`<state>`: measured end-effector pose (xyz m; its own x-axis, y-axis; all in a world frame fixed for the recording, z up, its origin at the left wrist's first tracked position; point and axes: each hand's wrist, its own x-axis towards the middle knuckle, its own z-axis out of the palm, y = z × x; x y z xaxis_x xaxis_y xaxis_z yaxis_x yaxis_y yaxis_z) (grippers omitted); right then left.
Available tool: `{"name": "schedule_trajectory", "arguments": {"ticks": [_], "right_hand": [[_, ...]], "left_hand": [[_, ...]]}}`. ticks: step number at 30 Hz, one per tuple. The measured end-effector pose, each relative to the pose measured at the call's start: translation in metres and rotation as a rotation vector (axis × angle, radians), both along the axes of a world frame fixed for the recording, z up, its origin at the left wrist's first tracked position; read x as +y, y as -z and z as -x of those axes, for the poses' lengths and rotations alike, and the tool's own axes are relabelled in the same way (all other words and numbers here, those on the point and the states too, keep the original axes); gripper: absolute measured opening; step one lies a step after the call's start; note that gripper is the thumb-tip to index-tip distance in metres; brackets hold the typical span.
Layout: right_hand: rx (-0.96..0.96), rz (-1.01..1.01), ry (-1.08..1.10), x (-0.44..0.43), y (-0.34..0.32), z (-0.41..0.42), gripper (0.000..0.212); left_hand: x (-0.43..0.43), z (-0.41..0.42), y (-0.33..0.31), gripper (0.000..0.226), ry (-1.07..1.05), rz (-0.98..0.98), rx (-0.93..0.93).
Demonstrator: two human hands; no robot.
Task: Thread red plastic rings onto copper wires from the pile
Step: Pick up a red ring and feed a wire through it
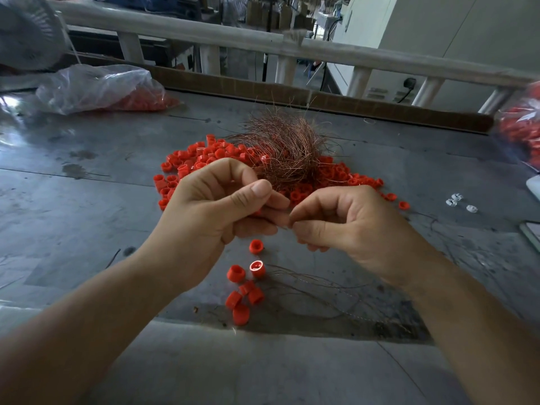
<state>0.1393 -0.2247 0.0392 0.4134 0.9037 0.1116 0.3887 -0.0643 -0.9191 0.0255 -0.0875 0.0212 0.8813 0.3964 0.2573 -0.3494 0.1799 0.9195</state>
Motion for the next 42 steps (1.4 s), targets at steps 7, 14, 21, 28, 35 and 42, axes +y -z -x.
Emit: {"name": "schedule_trajectory", "arguments": {"ticks": [7, 14, 21, 28, 35, 42], "right_hand": [[0.034, -0.011, -0.004, -0.008, -0.011, -0.010, 0.005], [-0.357, 0.210, 0.017, -0.002, 0.004, -0.009, 0.009], [-0.541, 0.375, -0.110, 0.007, 0.021, -0.001, 0.007], [-0.496, 0.299, -0.050, 0.003, 0.016, -0.004, 0.007], [-0.504, 0.257, -0.015, 0.003, 0.015, -0.004, 0.005], [-0.497, 0.238, 0.044, 0.003, 0.014, -0.007, 0.005]], "left_hand": [[0.006, 0.001, -0.001, 0.012, -0.247, -0.069, 0.084], [0.024, -0.004, 0.005, 0.017, -0.531, -0.090, 0.209], [0.042, -0.011, 0.017, 0.029, -0.734, -0.641, 0.443], [0.060, -0.017, 0.027, 0.023, -0.762, -1.104, 0.652], [0.057, -0.021, 0.030, 0.010, -0.717, -1.275, 0.673], [0.056, -0.020, 0.032, 0.017, -0.670, -1.241, 0.579]]}}
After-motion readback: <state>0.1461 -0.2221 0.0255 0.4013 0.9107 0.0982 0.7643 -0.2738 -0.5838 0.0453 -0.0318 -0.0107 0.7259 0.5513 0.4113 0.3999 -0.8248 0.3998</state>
